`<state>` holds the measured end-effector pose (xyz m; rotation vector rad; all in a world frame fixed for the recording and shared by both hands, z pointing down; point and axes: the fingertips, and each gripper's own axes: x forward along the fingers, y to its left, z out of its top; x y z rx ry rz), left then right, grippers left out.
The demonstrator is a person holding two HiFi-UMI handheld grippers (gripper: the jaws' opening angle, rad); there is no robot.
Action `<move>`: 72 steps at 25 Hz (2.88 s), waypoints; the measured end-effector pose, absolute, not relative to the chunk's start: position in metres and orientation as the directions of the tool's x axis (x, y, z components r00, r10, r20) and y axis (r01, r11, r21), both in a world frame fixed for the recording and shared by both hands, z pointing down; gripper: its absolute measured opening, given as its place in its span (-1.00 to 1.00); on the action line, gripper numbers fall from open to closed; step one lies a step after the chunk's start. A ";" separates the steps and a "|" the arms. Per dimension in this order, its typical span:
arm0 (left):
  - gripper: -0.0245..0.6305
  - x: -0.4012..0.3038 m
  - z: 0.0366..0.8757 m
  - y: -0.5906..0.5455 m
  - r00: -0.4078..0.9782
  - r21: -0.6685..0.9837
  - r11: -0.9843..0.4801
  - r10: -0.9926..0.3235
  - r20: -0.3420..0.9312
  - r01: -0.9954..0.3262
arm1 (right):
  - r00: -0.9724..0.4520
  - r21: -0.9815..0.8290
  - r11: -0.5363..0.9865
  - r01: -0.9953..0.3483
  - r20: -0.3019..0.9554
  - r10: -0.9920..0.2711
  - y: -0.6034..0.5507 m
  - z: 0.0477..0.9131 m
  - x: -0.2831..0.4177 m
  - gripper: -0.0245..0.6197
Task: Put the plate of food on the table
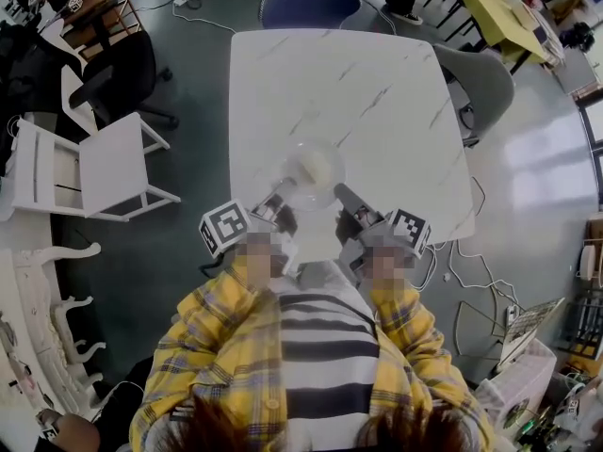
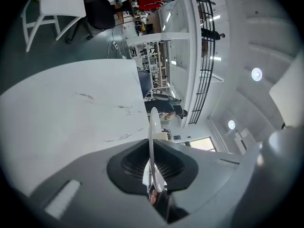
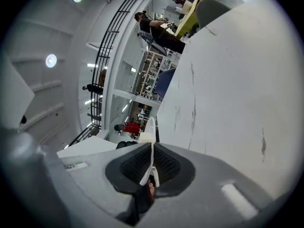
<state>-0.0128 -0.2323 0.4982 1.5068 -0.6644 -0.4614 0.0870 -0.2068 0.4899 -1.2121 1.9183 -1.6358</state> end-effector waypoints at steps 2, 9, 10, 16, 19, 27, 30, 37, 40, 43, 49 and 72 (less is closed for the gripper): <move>-0.89 -0.010 0.498 -0.241 0.745 0.992 0.034 -0.658 0.114 -0.122 | -0.573 -0.920 -0.029 -0.392 0.268 -0.774 -0.215 0.489 0.091 -0.89; -0.89 -0.006 0.493 -0.276 0.731 0.991 0.026 -0.673 0.112 -0.128 | -0.582 -0.915 -0.023 -0.403 0.275 -0.765 -0.251 0.487 0.096 -0.89; -0.89 -0.004 0.493 -0.282 0.726 0.991 0.024 -0.678 0.113 -0.132 | -0.585 -0.916 -0.020 -0.401 0.273 -0.764 -0.257 0.486 0.098 -0.89; -0.88 0.010 0.495 -0.312 0.702 0.988 0.027 -0.701 0.129 -0.154 | -0.608 -0.927 -0.005 -0.375 0.251 -0.753 -0.291 0.484 0.109 -0.90; -0.88 0.014 0.502 -0.327 0.689 0.987 0.043 -0.711 0.141 -0.157 | -0.616 -0.932 -0.013 -0.361 0.249 -0.747 -0.307 0.490 0.113 -0.90; -0.87 0.024 0.523 -0.363 0.659 0.981 0.082 -0.731 0.178 -0.174 | -0.621 -0.937 -0.026 -0.350 0.252 -0.742 -0.346 0.509 0.122 -0.90; -0.87 0.031 0.530 -0.374 0.650 0.979 0.096 -0.736 0.190 -0.178 | -0.623 -0.930 -0.030 -0.365 0.268 -0.734 -0.358 0.517 0.131 -0.90; -0.86 0.033 0.546 -0.405 0.630 0.971 0.120 -0.743 0.225 -0.206 | -0.629 -0.934 -0.043 -0.356 0.273 -0.728 -0.389 0.533 0.132 -0.90; -0.86 0.034 0.553 -0.419 0.610 0.966 0.129 -0.755 0.241 -0.222 | -0.626 -0.931 -0.051 -0.361 0.283 -0.726 -0.405 0.540 0.134 -0.90; -0.86 0.035 0.561 -0.427 0.602 0.962 0.137 -0.757 0.254 -0.235 | -0.630 -0.935 -0.061 -0.349 0.283 -0.723 -0.414 0.550 0.136 -0.90; -0.86 0.032 0.575 -0.434 0.600 0.950 0.166 -0.743 0.296 -0.264 | -0.637 -0.949 -0.102 -0.300 0.279 -0.719 -0.421 0.568 0.133 -0.90; -0.82 0.032 0.591 -0.463 0.623 0.923 0.222 -0.686 0.376 -0.313 | -0.631 -0.945 -0.161 -0.284 0.310 -0.711 -0.453 0.583 0.134 -0.91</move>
